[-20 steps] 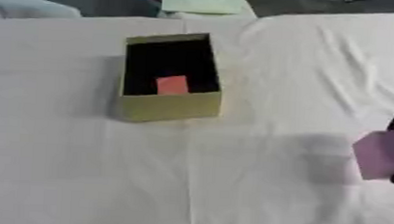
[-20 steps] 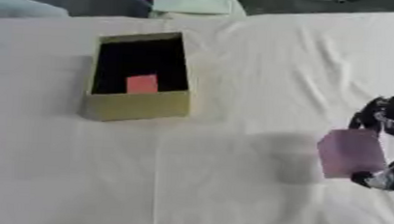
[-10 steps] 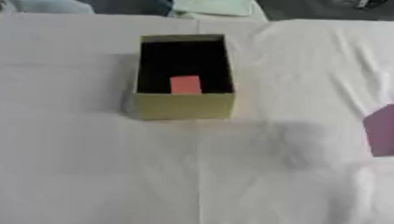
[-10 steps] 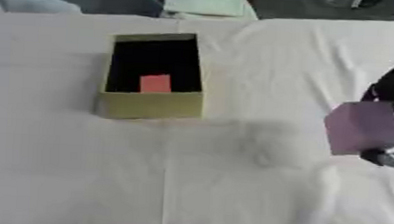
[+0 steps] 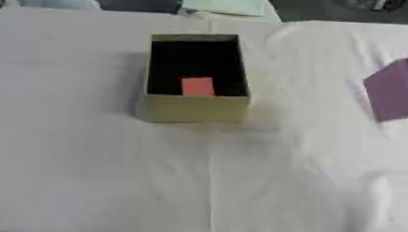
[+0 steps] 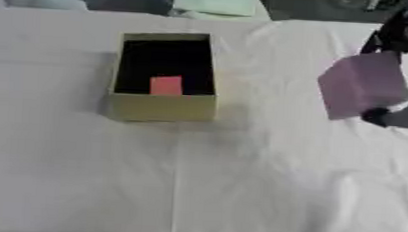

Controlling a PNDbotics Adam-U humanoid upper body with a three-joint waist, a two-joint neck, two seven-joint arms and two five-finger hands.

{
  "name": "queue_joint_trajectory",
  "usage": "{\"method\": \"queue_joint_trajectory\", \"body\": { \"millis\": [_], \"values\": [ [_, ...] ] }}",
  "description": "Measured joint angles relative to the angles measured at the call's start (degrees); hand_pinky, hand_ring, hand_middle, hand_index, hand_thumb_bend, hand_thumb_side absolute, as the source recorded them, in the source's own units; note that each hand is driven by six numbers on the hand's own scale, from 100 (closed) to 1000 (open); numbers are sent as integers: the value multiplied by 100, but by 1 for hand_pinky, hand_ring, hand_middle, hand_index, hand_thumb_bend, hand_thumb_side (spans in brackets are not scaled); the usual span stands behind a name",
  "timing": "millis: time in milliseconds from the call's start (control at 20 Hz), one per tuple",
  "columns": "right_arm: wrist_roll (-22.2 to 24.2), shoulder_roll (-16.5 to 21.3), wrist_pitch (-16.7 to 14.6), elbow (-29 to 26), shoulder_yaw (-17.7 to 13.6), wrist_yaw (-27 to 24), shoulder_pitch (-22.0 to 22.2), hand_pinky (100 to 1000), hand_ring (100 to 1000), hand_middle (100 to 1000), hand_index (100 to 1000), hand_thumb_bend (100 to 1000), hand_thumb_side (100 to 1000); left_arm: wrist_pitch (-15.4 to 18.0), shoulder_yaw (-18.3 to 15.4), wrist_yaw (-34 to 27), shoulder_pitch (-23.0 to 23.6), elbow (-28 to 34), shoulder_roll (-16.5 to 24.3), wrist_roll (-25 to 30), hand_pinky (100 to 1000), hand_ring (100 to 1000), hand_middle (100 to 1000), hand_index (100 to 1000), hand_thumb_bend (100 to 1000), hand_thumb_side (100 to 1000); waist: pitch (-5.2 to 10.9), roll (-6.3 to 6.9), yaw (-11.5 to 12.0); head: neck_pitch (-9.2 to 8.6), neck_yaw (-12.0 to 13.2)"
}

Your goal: Pick up objects on the table and place them in the box.

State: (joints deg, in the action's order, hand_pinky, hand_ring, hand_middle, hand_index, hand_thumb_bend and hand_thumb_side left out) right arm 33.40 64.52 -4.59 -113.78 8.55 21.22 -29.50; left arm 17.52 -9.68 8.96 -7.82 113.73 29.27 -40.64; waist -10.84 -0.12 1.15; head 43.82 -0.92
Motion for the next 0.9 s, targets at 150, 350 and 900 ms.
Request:
{"method": "queue_joint_trajectory", "body": {
  "millis": [150,350,900],
  "values": [
    [308,-213,257,-8,209,-79,-607,500,516,355,587,331,281,8,30,-32,-30,0,2,24,662,683,675,794,420,834,-11,-34,4,0,-70],
    [721,-615,631,38,482,-90,-1353,496,514,354,588,342,271,11,35,-49,-40,0,2,35,662,683,675,794,419,835,-11,-37,31,0,-149],
    [1176,-2133,879,1450,1160,789,-2917,484,506,344,584,341,256,32,92,-158,-145,0,-2,111,662,683,676,794,420,833,-37,-32,117,0,-393]
  ]
}}
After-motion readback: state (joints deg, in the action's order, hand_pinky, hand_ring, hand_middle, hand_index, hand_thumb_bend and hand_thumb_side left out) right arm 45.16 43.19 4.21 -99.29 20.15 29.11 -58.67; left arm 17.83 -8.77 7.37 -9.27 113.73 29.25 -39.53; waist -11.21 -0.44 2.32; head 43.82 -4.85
